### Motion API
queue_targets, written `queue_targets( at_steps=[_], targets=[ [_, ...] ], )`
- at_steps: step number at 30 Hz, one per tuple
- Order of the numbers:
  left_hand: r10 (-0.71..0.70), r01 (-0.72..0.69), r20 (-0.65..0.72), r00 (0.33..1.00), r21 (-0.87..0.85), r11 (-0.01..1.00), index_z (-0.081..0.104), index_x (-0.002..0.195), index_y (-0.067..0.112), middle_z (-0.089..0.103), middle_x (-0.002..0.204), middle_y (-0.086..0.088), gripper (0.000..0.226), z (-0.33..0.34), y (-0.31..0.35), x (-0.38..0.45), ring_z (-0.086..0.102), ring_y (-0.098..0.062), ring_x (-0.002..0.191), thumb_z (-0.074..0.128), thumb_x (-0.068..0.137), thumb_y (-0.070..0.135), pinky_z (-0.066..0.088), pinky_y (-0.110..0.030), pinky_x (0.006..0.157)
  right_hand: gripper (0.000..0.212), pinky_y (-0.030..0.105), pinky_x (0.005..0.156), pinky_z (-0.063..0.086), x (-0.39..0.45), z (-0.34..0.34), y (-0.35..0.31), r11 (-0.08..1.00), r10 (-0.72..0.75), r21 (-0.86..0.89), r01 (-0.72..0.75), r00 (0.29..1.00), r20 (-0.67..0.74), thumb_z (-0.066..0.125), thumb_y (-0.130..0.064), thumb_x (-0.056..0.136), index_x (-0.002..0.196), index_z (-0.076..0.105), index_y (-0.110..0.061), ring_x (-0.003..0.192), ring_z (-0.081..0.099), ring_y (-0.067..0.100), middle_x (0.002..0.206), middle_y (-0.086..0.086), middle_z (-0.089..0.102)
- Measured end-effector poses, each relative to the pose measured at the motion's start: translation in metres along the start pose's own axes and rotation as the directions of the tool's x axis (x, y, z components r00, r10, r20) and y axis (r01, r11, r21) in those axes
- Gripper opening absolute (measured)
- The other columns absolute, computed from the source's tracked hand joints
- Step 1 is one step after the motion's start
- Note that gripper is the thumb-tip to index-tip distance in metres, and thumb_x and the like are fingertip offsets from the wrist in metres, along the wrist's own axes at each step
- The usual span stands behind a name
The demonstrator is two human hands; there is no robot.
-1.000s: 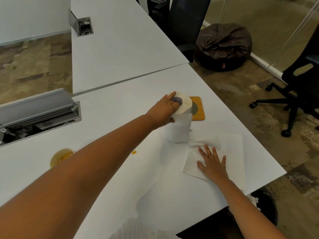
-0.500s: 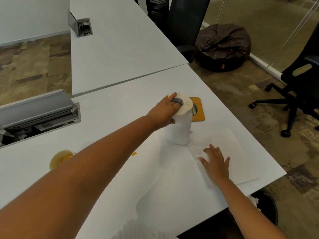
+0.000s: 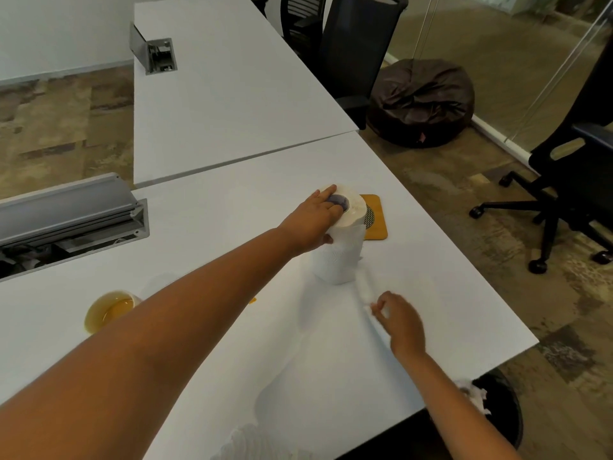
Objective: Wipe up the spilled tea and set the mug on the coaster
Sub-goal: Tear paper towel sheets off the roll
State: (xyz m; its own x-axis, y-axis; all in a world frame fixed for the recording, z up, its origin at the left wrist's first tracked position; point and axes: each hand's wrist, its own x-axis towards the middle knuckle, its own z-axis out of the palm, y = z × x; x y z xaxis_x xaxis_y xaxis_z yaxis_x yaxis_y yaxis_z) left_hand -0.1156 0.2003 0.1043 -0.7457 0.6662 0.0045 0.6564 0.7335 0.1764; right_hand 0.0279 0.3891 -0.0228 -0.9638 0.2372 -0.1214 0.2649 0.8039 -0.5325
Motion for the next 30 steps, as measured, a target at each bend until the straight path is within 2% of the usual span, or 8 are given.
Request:
queue_targets(
  at_steps=[4, 8, 11, 15, 19, 24, 26, 30],
  targets=[
    [-0.002, 0.002, 0.009, 1.0, -0.007, 1.0, 0.041, 0.134, 0.008, 0.035, 0.147, -0.005, 0.064, 0.0, 0.001, -0.001, 0.01, -0.028, 0.143, 0.071, 0.078, 0.018, 0.009, -0.037, 0.116, 0.016, 0.032, 0.076, 0.042, -0.032, 0.038, -0.036, 0.965, -0.054, -0.242, 0.097, 0.983, 0.177, 0.049, -0.035, 0.089, 0.087, 0.056, -0.021, 0.095, 0.055, 0.023, 0.1, 0.001, 0.058],
    [-0.018, 0.017, -0.021, 1.0, -0.048, 0.999, 0.043, 0.131, 0.007, 0.039, 0.145, -0.007, 0.063, 0.001, 0.003, -0.003, 0.012, -0.029, 0.143, 0.07, 0.079, 0.028, 0.009, -0.038, 0.116, 0.018, 0.031, 0.075, 0.046, -0.038, 0.059, -0.071, 0.997, -0.074, 0.006, 0.076, 0.937, 0.34, 0.051, -0.037, 0.089, 0.082, 0.05, -0.021, 0.091, 0.057, 0.022, 0.105, 0.004, 0.052],
    [-0.009, 0.007, -0.04, 0.999, -0.046, 0.999, 0.046, 0.129, 0.005, 0.041, 0.143, -0.007, 0.06, 0.002, 0.004, -0.006, 0.014, -0.029, 0.143, 0.067, 0.08, 0.034, 0.011, -0.039, 0.117, 0.033, 0.022, 0.072, 0.045, -0.028, 0.063, -0.09, 0.987, -0.149, 0.12, 0.11, 0.911, 0.385, 0.053, -0.047, 0.088, 0.097, 0.055, -0.016, 0.092, 0.059, 0.018, 0.112, 0.002, 0.049],
    [-0.023, 0.018, -0.069, 0.997, -0.062, 0.998, 0.048, 0.127, 0.005, 0.043, 0.141, -0.006, 0.058, 0.004, 0.003, -0.008, 0.014, -0.028, 0.142, 0.066, 0.081, 0.035, 0.011, -0.038, 0.116, 0.029, 0.017, 0.074, 0.043, -0.015, 0.049, -0.088, 0.973, -0.139, 0.221, 0.072, 0.942, 0.305, 0.053, -0.046, 0.088, 0.1, 0.055, -0.019, 0.098, 0.06, 0.014, 0.116, -0.001, 0.051],
    [-0.049, 0.043, -0.085, 0.995, -0.072, 0.996, 0.049, 0.125, 0.004, 0.046, 0.14, -0.005, 0.056, 0.006, 0.003, -0.008, 0.014, -0.027, 0.143, 0.065, 0.081, 0.035, 0.008, -0.037, 0.116, 0.01, 0.015, 0.066, 0.045, -0.001, 0.014, -0.075, 0.929, -0.051, 0.369, 0.027, 0.997, 0.056, 0.058, -0.024, 0.089, 0.096, 0.053, -0.018, 0.093, 0.062, 0.018, 0.115, 0.003, 0.054],
    [-0.04, 0.035, -0.079, 0.996, -0.059, 0.998, 0.049, 0.127, 0.004, 0.046, 0.14, -0.007, 0.056, 0.005, 0.008, -0.006, 0.014, -0.026, 0.143, 0.064, 0.082, 0.034, 0.008, -0.036, 0.116, 0.063, 0.027, 0.085, 0.048, 0.025, -0.04, -0.09, 0.866, -0.045, 0.479, 0.142, 0.977, -0.208, 0.07, -0.019, 0.081, 0.133, 0.035, -0.019, 0.117, 0.051, 0.021, 0.139, 0.009, 0.039],
    [-0.029, 0.025, -0.07, 0.997, -0.066, 0.998, 0.05, 0.126, 0.004, 0.046, 0.14, -0.006, 0.056, 0.004, 0.009, -0.005, 0.015, -0.026, 0.143, 0.065, 0.081, 0.035, 0.008, -0.036, 0.116, 0.077, 0.032, 0.095, 0.046, 0.036, -0.051, -0.101, 0.894, -0.178, 0.371, 0.25, 0.96, -0.218, 0.072, -0.025, 0.079, 0.142, 0.027, -0.02, 0.126, 0.043, 0.022, 0.146, 0.01, 0.032],
    [-0.037, 0.034, -0.042, 0.998, -0.057, 0.998, 0.047, 0.131, 0.009, 0.043, 0.143, -0.004, 0.059, 0.002, 0.007, -0.005, 0.011, -0.024, 0.143, 0.062, 0.082, 0.039, 0.006, -0.036, 0.116, 0.067, 0.032, 0.097, 0.045, 0.051, -0.059, -0.11, 0.931, -0.302, 0.186, 0.313, 0.95, -0.084, 0.068, -0.032, 0.082, 0.139, 0.033, -0.026, 0.13, 0.04, 0.027, 0.149, 0.007, 0.027]
  ],
)
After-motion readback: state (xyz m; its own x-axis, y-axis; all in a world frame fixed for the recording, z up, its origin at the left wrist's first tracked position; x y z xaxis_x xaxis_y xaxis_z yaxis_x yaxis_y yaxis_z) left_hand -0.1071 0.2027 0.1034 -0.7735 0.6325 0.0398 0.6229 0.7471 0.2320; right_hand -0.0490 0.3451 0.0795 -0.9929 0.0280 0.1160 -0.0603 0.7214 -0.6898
